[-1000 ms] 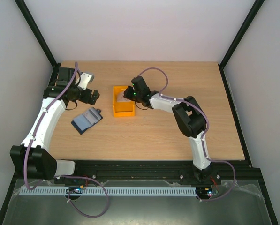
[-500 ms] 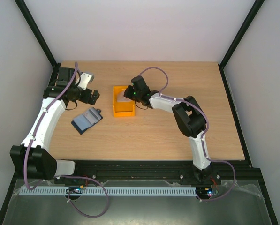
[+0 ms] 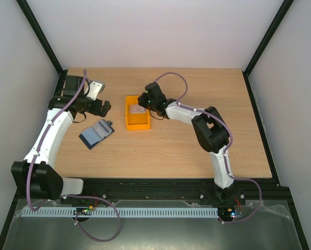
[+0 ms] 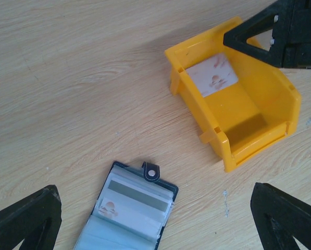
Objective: Take the credit cards out of the card holder
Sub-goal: Place the credit card in the storage box, then pick up the card holder from the center of the board.
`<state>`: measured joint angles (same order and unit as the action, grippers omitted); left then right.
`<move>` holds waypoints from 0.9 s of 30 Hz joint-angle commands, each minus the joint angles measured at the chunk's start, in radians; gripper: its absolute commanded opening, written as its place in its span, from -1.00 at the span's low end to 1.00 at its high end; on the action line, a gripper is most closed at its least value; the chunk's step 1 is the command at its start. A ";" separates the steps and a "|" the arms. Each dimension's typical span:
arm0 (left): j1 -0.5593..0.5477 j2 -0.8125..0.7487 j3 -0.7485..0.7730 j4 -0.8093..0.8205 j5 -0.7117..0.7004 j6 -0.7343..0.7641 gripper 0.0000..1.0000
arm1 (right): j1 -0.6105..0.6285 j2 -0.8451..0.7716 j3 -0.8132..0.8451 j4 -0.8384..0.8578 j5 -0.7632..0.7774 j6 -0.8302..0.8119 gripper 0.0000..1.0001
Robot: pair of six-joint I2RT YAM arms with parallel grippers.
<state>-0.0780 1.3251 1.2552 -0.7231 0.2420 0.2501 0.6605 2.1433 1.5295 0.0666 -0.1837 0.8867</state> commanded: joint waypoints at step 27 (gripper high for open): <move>0.479 0.192 -0.305 0.033 0.017 0.141 0.99 | 0.195 -0.292 0.023 -0.251 0.114 -0.409 -0.34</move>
<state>0.3939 1.4475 1.0119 -0.7120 0.2695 0.3363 0.8051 1.8412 1.5875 -0.1097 -0.0345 0.5171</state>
